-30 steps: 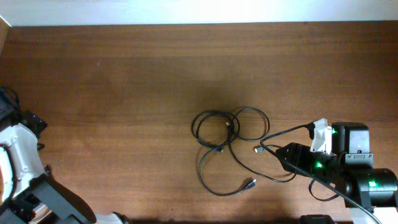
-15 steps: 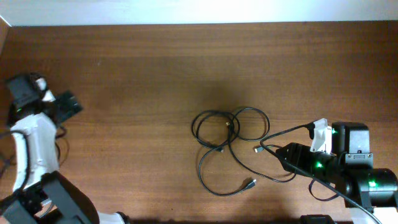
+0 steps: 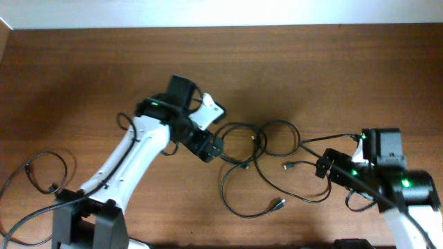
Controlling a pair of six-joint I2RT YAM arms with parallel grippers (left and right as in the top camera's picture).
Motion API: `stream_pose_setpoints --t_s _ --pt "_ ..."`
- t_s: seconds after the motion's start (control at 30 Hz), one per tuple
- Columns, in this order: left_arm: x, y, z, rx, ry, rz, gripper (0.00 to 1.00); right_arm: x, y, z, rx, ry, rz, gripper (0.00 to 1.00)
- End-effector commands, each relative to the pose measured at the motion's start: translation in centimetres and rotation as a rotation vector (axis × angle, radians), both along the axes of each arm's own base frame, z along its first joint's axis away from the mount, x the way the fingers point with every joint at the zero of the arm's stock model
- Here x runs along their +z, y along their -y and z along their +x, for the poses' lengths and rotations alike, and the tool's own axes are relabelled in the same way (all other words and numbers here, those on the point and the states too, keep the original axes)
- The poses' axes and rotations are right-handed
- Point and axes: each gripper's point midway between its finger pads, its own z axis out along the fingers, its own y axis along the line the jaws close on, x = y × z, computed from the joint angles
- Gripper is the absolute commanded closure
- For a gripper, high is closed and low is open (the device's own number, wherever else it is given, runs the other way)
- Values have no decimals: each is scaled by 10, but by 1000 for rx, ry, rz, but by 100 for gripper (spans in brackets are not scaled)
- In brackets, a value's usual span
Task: Untangle cables
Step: 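Grasp another cable from the center pile with the left gripper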
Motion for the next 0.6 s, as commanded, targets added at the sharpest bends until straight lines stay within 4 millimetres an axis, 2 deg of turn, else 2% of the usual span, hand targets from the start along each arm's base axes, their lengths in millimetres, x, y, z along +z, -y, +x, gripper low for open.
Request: stream_pose_setpoints --t_s 0.0,0.07,0.17,0.23,0.3,0.43,0.57 --pt "-5 27 -20 -172 18 11 1 -24 10 8 -50 -118 -39 1" --pt "-6 41 -36 -259 15 18 1 -37 10 14 -49 -166 -40 1" --pt "-19 43 -53 -339 -9 67 1 -41 10 21 -49 -164 -40 1" --pt "-41 42 -71 -363 -84 83 1 -40 10 24 -70 -155 -29 1" --pt "-54 44 -82 -387 -115 97 1 -40 11 24 -96 -155 13 1" --pt "-63 58 -79 -421 -52 72 1 -34 14 30 -74 -112 120 2" --pt "-64 68 -71 -430 -2 49 1 -15 15 33 -14 -6 214 12"
